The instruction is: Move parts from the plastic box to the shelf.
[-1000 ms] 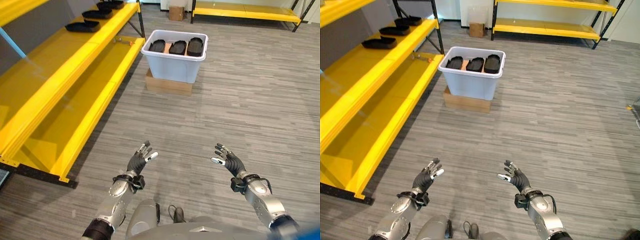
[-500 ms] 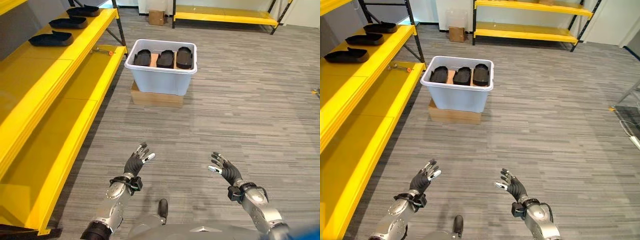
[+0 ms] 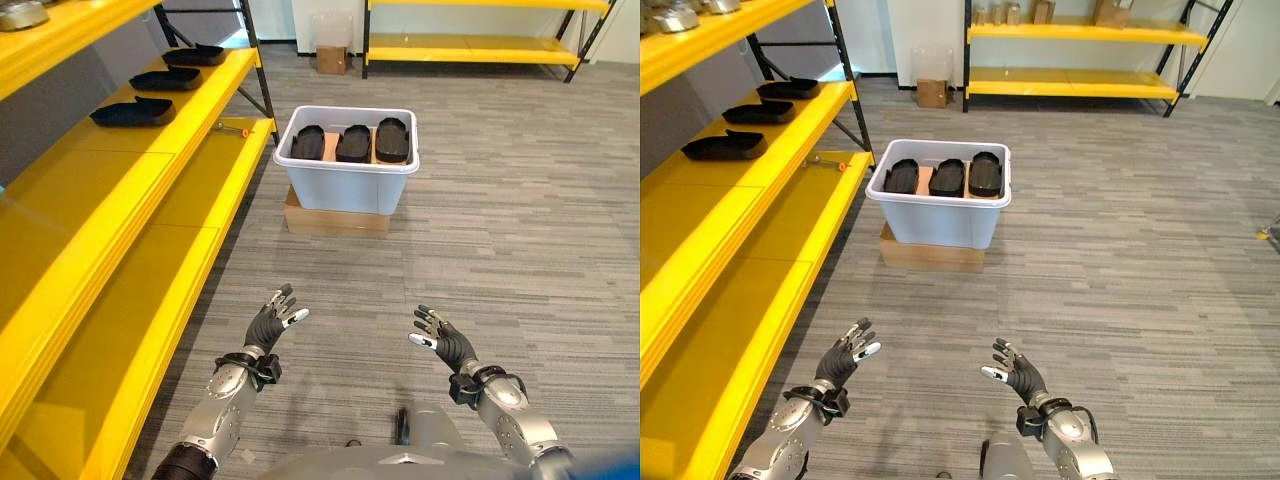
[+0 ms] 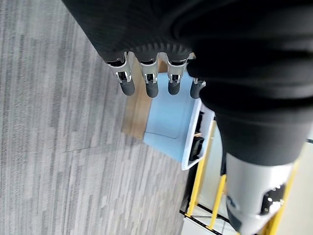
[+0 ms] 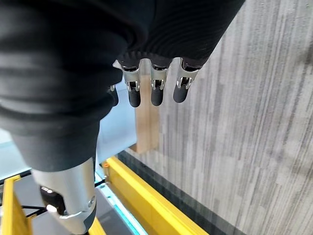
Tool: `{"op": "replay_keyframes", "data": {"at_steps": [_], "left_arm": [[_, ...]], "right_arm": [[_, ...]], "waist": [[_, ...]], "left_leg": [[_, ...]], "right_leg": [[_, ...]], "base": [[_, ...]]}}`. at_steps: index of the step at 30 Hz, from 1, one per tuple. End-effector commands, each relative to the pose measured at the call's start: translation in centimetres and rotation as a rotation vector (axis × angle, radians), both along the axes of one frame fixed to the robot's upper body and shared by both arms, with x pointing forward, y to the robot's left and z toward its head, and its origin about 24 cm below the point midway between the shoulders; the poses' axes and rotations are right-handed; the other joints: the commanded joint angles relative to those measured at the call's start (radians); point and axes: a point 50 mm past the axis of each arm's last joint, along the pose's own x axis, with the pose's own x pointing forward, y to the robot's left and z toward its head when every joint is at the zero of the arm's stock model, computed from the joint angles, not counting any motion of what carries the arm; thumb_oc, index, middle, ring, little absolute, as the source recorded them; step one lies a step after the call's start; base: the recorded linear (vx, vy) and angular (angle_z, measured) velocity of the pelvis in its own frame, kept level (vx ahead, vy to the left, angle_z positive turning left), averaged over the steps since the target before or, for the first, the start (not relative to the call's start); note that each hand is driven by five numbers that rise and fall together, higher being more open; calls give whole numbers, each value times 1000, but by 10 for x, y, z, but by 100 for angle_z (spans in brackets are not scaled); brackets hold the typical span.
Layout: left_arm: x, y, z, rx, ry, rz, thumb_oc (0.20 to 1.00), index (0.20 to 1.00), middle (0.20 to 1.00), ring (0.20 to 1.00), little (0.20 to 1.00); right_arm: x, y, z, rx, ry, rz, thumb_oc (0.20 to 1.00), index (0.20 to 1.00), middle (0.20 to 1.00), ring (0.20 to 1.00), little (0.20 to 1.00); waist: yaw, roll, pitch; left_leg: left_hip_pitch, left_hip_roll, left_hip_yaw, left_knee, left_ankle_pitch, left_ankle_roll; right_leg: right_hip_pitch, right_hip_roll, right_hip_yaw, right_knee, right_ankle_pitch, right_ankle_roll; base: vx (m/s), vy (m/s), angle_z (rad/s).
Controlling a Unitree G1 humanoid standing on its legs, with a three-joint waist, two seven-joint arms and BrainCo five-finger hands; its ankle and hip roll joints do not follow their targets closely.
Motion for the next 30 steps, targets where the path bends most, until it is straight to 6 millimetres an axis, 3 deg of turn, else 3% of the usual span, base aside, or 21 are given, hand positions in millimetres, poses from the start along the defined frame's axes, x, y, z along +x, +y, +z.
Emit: {"op": "replay_keyframes", "data": {"at_steps": [1, 3, 7, 10, 12, 13, 14, 15, 16, 17, 18, 19, 20, 21, 24, 25, 30], "left_arm": [[4, 5, 16, 9, -102, -8, 1000, 1000, 1000, 1000, 1000], [4, 4, 16, 14, -104, -13, 1000, 1000, 1000, 1000, 1000], [3, -3, 12, -8, -92, -25, 1000, 1000, 1000, 1000, 1000], [8, -8, 14, -29, -103, -33, 1000, 1000, 1000, 1000, 1000], [6, -9, 14, -41, -101, -26, 1000, 1000, 1000, 1000, 1000], [4, -8, 14, -50, -97, -17, 1000, 1000, 1000, 1000, 1000], [3, -7, 14, -53, -96, -14, 1000, 1000, 1000, 1000, 1000], [4, -7, 16, -56, -99, -16, 1000, 1000, 1000, 1000, 1000], [4, -8, 16, -59, -96, -19, 1000, 1000, 1000, 1000, 1000], [4, -9, 17, -59, -96, -25, 1000, 1000, 1000, 1000, 1000], [3, -8, 16, -51, -92, -31, 1000, 1000, 1000, 1000, 1000], [1, -7, 14, -34, -83, -34, 1000, 1000, 1000, 1000, 1000], [0, -6, 12, -22, -78, -30, 1000, 1000, 1000, 1000, 1000], [2, -5, 13, -17, -81, -32, 1000, 1000, 1000, 1000, 1000], [0, -5, 12, -25, -77, -37, 1000, 1000, 1000, 1000, 1000], [0, -4, 13, -17, -81, -45, 1000, 1000, 1000, 1000, 1000], [1, 0, 16, -5, -90, -33, 1000, 1000, 1000, 1000, 1000]], "right_arm": [[15, 4, 18, 8, -111, 26, 1000, 1000, 1000, 1000, 1000], [15, 4, 19, 1, -113, 28, 1000, 1000, 1000, 1000, 1000], [10, 0, 17, 12, -102, 9, 1000, 1000, 1000, 1000, 1000], [11, -9, 19, -2, -108, -20, 1000, 1000, 1000, 1000, 1000], [10, -15, 19, -15, -106, -26, 1000, 1000, 1000, 1000, 1000], [9, -19, 18, -23, -100, -29, 1000, 1000, 1000, 1000, 1000], [8, -20, 19, -24, -103, -30, 1000, 1000, 1000, 1000, 1000], [10, -23, 21, -34, -112, -38, 1000, 1000, 1000, 1000, 1000], [10, -25, 20, -42, -106, -49, 1000, 1000, 1000, 1000, 1000], [11, -26, 21, -52, -111, -53, 1000, 1000, 1000, 1000, 1000], [10, -27, 21, -58, -111, -55, 1000, 1000, 1000, 1000, 1000], [11, -26, 21, -71, -117, -49, 1000, 1000, 1000, 1000, 1000], [10, -26, 18, -81, -108, -52, 1000, 1000, 1000, 1000, 1000], [10, -26, 18, -84, -107, -49, 1000, 1000, 1000, 1000, 1000], [4, -23, 12, -82, -76, -30, 1000, 1000, 1000, 1000, 1000], [1, -19, 10, -56, -62, -31, 1000, 1000, 1000, 1000, 1000], [3, -12, 10, -46, -68, -8, 1000, 1000, 1000, 1000, 1000]], "waist": [[-14, -11, -15], [-23, -24, -18], [-30, -30, -72], [-48, -18, -91], [-47, -18, -100], [-36, -25, -87], [-32, -37, -79], [-10, -63, -35], [4, -79, -18], [12, -91, -11], [18, -92, -10], [27, -93, -11], [35, -67, -13], [41, -55, -13], [45, -39, -48], [46, -46, -69], [57, -59, -86]], "left_leg": [[0, 47, 40, 3, -5, -72], [28, 42, 28, 4, -29, -82], [67, 64, 9, 13, -63, -97], [90, 126, 1, 76, -69, -148], [61, 142, 6, 185, -13, -183], [-25, 149, 17, 407, 75, -214], [-83, 140, 21, 508, 127, -229], [-187, 131, 24, 707, 196, -252], [-258, 127, 57, 732, 166, -220], [-343, 145, 106, 626, 96, -188], [-341, 154, 117, 548, 65, -174], [-349, 177, 97, 330, 77, -166], [-348, 256, 68, 17, 233, -201], [-341, 252, 64, -42, 277, -216], [-286, 243, 49, -85, 283, -209], [-275, 205, 62, -44, 242, -183], [-280, 155, 83, 12, 171, -145]], "right_leg": [[146, 27, -41, -205, 204, 51], [138, 34, -32, -248, 241, 63], [192, 56, -24, -252, 238, 36], [216, 81, -65, -192, 163, 0], [248, 109, -58, -193, 130, -21], [286, 124, -44, -200, 108, -45], [305, 121, -42, -210, 103, -54], [349, 113, -30, -226, 95, -74], [376, 104, -23, -244, 93, -81], [403, 93, -26, -262, 90, -69], [415, 94, -18, -268, 80, -63], [428, 92, -3, -259, 59, -54], [476, 109, 13, -259, 24, -50], [505, 115, 26, -266, 14, -45], [532, 104, 38, -260, -15, -34], [551, 59, 40, -252, -17, -10], [535, 1, 47, -197, -3, 29]], "base": [[137, -37, 15], [332, -114, 27], [361, -138, 52], [463, -237, 44], [404, -245, 28], [220, -195, -6], [170, -249, -24], [119, -213, -21], [196, -181, -17], [231, -52, -5], [298, 65, -41], [480, 197, -82], [600, 276, -98], [538, 271, -90], [386, 272, -43], [361, 306, -37], [229, 229, -12]]}}
